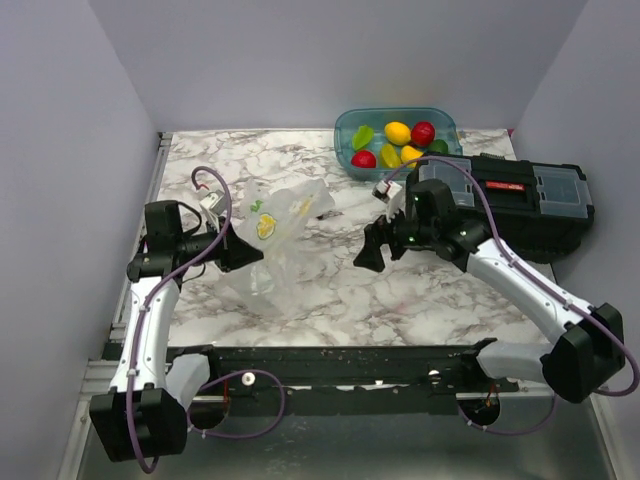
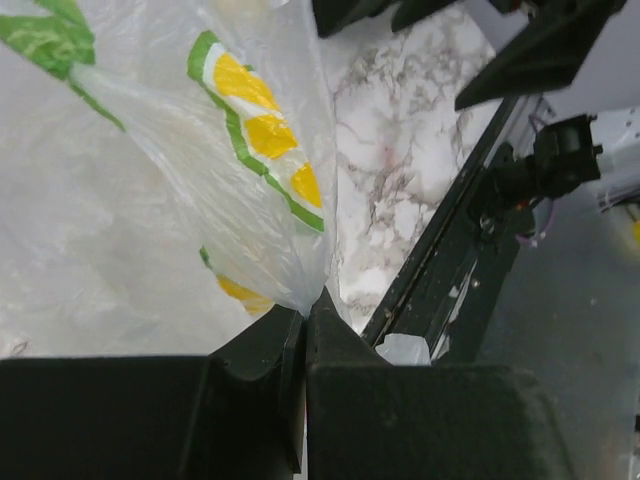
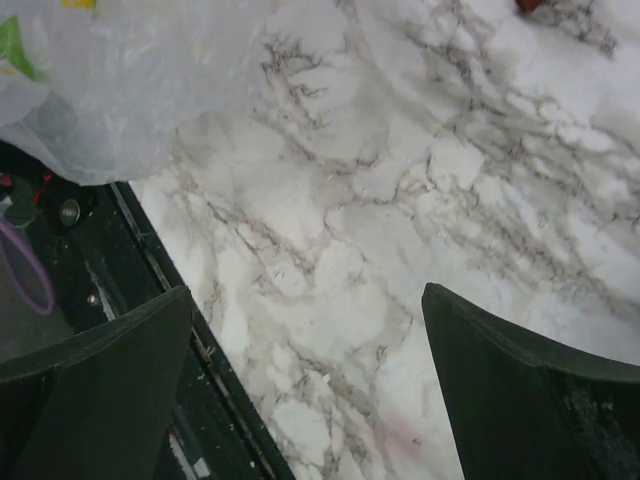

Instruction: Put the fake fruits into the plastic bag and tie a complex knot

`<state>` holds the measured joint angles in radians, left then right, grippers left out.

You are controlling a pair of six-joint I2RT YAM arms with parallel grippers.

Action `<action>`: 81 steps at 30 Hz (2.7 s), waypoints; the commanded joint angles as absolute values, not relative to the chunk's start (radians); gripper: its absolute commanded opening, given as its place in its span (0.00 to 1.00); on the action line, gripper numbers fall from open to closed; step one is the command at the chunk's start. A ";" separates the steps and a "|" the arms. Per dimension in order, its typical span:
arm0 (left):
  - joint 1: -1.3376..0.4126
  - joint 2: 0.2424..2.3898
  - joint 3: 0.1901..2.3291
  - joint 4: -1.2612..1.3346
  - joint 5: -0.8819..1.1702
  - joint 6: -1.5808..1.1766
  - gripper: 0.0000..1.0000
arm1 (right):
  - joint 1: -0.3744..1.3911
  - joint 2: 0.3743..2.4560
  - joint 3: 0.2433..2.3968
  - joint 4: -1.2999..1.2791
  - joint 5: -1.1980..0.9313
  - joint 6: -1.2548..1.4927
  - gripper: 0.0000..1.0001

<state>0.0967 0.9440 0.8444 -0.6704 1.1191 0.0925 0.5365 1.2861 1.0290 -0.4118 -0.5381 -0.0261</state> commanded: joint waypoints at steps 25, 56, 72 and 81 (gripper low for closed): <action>0.118 0.917 0.620 -0.040 1.396 -0.448 0.00 | 0.796 1.662 0.936 0.493 -0.772 0.486 1.00; 0.421 0.927 1.031 -1.124 0.949 0.621 0.70 | 0.638 1.271 0.943 -0.104 -0.565 -0.264 0.01; -0.086 1.114 1.346 -0.937 0.785 0.684 0.98 | 0.650 1.195 0.942 -0.266 -0.680 -0.597 0.01; -0.200 1.346 1.365 -0.919 0.726 0.674 0.93 | 0.655 1.129 0.915 -0.242 -0.703 -0.629 0.01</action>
<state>-0.1696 1.2655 1.3483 -0.9012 0.7589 0.6632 0.6479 1.1656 0.9138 -0.2420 -0.6724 -0.6052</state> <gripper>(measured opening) 0.983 0.008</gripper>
